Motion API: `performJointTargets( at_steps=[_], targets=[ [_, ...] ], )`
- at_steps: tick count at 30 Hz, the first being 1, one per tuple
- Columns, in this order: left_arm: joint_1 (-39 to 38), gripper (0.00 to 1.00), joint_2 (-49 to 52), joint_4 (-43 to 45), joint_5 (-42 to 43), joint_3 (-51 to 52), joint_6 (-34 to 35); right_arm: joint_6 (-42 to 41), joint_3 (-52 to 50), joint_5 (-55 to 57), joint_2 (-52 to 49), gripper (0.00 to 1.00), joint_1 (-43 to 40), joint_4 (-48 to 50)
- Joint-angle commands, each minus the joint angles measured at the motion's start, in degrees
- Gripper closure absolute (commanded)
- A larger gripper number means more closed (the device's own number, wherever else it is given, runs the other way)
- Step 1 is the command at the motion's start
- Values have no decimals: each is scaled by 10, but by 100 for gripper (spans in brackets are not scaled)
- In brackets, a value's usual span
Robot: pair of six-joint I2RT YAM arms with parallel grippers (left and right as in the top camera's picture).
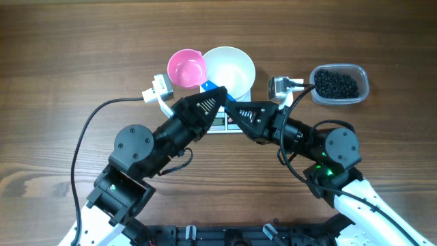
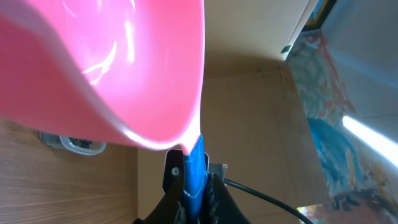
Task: Scoop item into bowl and weigh 150g on scale
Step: 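Close the right gripper on the blue handle above the bowl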
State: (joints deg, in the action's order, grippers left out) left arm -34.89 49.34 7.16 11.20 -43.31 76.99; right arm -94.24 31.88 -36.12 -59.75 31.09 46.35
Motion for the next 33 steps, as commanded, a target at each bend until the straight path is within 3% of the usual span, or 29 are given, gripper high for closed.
performJointTargets(
  at_steps=[1,5,10,16,25,33],
  targets=[
    [-3,89,1,-1,10,0,-15,12,7,12,0,80,2,5],
    [-3,89,1,-1,10,0,-15,12,7,14,0,88,2,3],
    [-3,72,1,-1,15,0,-15,12,7,14,0,96,2,3],
    [-2,28,0,-1,18,0,-15,12,7,15,0,96,2,-1],
    [-1,27,1,-10,-46,0,-15,11,7,17,0,96,2,-1],
    [-1,47,1,-16,-91,0,-15,10,7,38,0,96,2,-7]
  ],
)
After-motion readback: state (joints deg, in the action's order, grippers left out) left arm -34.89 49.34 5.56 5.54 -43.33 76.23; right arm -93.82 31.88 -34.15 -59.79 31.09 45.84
